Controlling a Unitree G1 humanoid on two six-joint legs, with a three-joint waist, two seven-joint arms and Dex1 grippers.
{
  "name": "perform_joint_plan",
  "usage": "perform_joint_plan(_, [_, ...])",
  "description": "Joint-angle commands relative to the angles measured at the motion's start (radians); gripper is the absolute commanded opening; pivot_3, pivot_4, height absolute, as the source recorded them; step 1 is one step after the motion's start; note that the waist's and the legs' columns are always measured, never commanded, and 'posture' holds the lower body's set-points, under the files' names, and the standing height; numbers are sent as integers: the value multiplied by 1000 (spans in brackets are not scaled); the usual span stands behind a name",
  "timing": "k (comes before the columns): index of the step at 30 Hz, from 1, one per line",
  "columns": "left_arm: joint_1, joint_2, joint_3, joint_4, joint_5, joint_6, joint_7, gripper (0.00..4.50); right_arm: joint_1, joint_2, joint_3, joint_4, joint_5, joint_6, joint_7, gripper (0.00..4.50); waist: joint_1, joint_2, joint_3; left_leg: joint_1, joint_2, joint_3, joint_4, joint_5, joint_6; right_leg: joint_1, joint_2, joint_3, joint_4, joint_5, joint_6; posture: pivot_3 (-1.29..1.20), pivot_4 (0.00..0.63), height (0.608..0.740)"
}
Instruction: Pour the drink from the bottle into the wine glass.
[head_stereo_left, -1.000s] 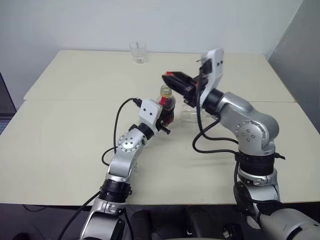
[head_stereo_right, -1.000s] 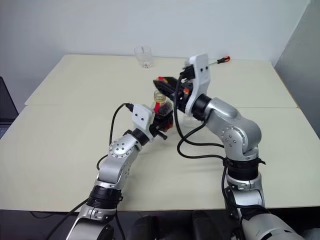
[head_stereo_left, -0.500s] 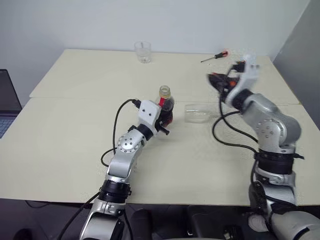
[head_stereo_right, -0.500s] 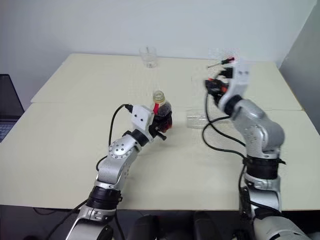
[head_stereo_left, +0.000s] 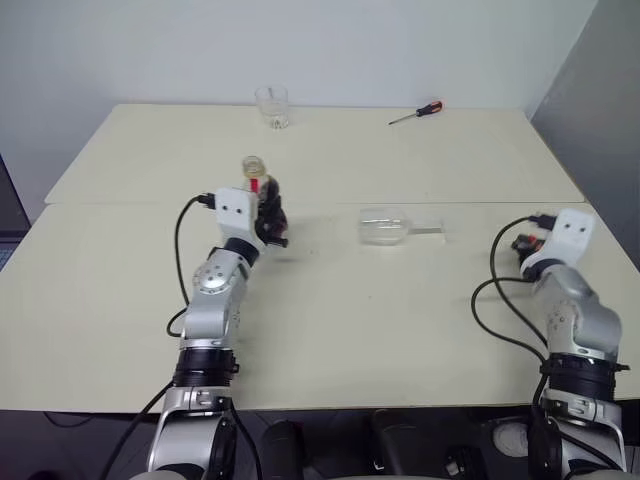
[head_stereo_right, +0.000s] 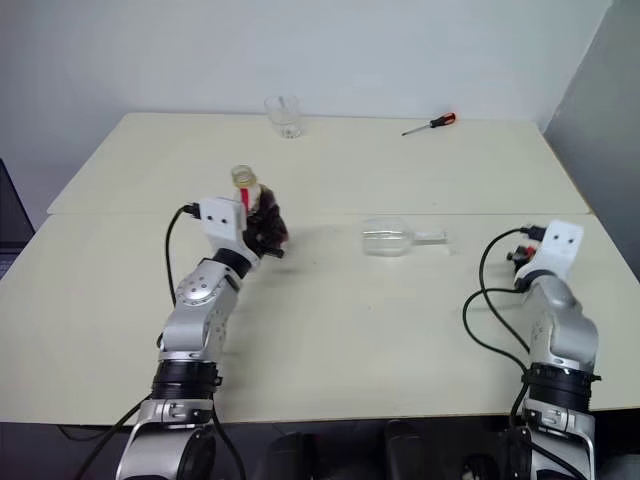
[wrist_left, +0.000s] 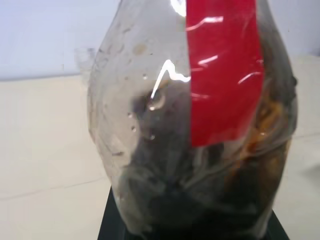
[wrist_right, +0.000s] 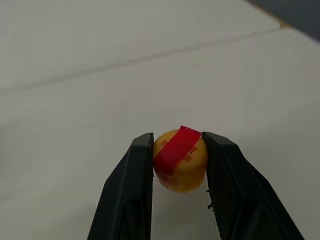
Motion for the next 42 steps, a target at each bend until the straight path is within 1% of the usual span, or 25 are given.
perform_joint_plan(1, [-40, 36, 61, 51, -15, -79, 29, 770, -21, -12, 13, -11, -6, -11, 18, 1540, 2, 0, 0, 0, 0, 0, 0, 0, 0, 0, 0, 0, 0, 0, 0, 0, 150, 740])
perform_joint_plan(2, [-46, 43, 75, 77, -15, -92, 40, 770, -19, -14, 18, -8, -7, -9, 22, 1930, 3, 0, 0, -1, 0, 0, 0, 0, 0, 0, -1, 0, -1, 0, 0, 0, 150, 740])
perform_joint_plan(5, [-55, 53, 91, 126, -12, -124, 57, 770, -15, -19, 25, -8, -9, -8, 29, 2826, 6, 0, 0, -1, -1, 1, 0, 0, 0, 0, -3, 0, -2, 0, 0, 0, 150, 740])
perform_joint_plan(6, [-57, 53, 97, 138, -14, -131, 64, 770, -15, -22, 23, -13, -7, -5, 29, 3247, 6, 0, 0, -2, -1, 1, 0, 0, 0, 0, -3, 0, -2, 0, 0, 0, 150, 740])
perform_joint_plan(9, [-55, 54, 104, 161, -15, -150, 76, 770, -17, -31, 20, -29, -5, 1, 29, 4249, 9, 0, 0, -2, -1, 1, 0, 0, 0, 0, -5, -1, -1, 0, 0, 0, 150, 740])
perform_joint_plan(10, [-48, 54, 105, 165, -13, -156, 80, 770, -20, -40, 23, -43, -5, 10, 32, 4500, 9, 0, 0, -2, -1, 1, 0, 0, 0, 0, -5, -1, -1, 0, 0, 0, 150, 740])
perform_joint_plan(18, [-30, 30, 119, 220, -17, -179, 129, 770, -74, -80, 43, -124, 2, 72, 56, 4500, 7, 0, 0, -1, -2, 1, 0, 0, 0, 0, -4, -1, -1, 0, 1, 0, 150, 740])
perform_joint_plan(24, [0, 33, 114, 241, -9, -196, 145, 770, -124, -114, 64, -150, -2, 101, 84, 4500, 7, 0, 0, -1, -1, 1, 0, 0, 0, 0, -3, -1, 0, 0, 0, 0, 150, 740])
perform_joint_plan(26, [9, 33, 114, 234, -11, -198, 146, 1492, -135, -122, 73, -161, 2, 112, 95, 4500, 6, 0, 0, 0, -1, 1, 0, 0, 0, 0, -3, -1, 0, 0, 0, 0, 150, 740])
perform_joint_plan(35, [40, 18, 129, 201, -45, -171, 167, 4383, -195, -133, 114, -196, -2, 144, 126, 4500, 6, 0, 0, 0, -1, 1, 0, 0, 0, 1, -3, -1, 0, 0, 0, 0, 150, 740])
perform_joint_plan(36, [45, 18, 131, 196, -48, -167, 168, 4486, -199, -132, 115, -201, -1, 149, 126, 4500, 7, 0, 0, 0, -1, 1, 0, 0, 0, 1, -3, -1, 0, 0, 0, 0, 150, 740])
perform_joint_plan(39, [68, 23, 126, 166, -53, -153, 165, 4486, -212, -129, 119, -220, 3, 167, 132, 4500, 5, 0, 0, 0, -1, 1, 0, 0, 0, 1, -3, -1, 0, 0, 0, 0, 150, 740])
perform_joint_plan(41, [115, 22, 109, 91, -63, -113, 144, 4486, -218, -142, 142, -246, 15, 198, 165, 4500, 4, 0, 0, 0, -1, 1, 0, 0, 0, 1, -3, 0, 0, 0, 0, 0, 150, 740])
perform_joint_plan(42, [146, 19, 99, 40, -71, -86, 129, 4486, -215, -167, 174, -261, 20, 218, 207, 4500, 3, 0, 0, 0, -1, 1, 0, 0, 0, 0, -3, 0, 0, 0, 0, 0, 150, 740])
